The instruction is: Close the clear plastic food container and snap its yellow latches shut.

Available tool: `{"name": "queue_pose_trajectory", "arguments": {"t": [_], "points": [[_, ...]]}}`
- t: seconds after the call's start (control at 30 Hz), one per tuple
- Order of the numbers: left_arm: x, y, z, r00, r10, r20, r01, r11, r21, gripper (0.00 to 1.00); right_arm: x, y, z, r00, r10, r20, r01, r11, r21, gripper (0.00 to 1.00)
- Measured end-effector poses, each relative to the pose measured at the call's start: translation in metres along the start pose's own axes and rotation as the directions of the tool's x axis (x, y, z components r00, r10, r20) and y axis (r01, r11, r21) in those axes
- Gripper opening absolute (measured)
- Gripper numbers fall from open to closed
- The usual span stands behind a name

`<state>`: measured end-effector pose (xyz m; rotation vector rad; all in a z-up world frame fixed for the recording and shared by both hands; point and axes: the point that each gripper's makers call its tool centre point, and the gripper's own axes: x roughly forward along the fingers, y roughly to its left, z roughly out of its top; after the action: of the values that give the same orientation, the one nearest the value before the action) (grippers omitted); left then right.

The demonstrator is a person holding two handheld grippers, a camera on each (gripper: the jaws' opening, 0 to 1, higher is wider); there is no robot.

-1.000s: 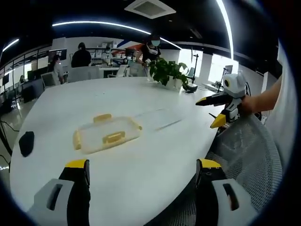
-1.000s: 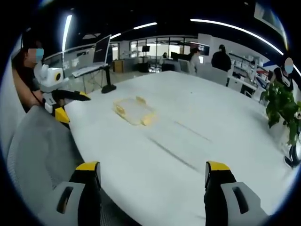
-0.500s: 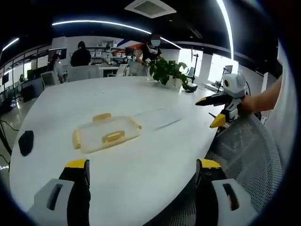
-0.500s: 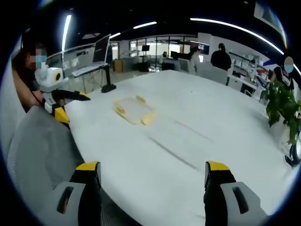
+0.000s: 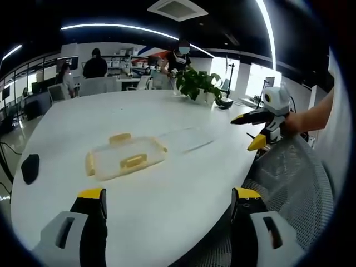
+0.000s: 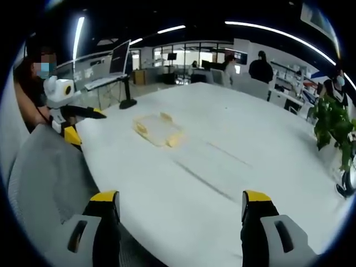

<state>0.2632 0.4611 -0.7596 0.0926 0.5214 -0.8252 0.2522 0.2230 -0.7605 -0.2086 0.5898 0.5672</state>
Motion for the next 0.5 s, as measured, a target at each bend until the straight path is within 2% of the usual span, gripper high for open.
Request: {"name": "queue_pose_trajectory", "arguments": {"t": [0.5], "points": [[0.0007, -0.0003, -0.0008, 1.0, -0.002, 0.001, 0.002, 1.0, 0.0, 0.93, 0.0008, 0.001, -0.0019, 1.0, 0.006, -0.007, -0.006, 1.0, -0.011, 0.91]]}}
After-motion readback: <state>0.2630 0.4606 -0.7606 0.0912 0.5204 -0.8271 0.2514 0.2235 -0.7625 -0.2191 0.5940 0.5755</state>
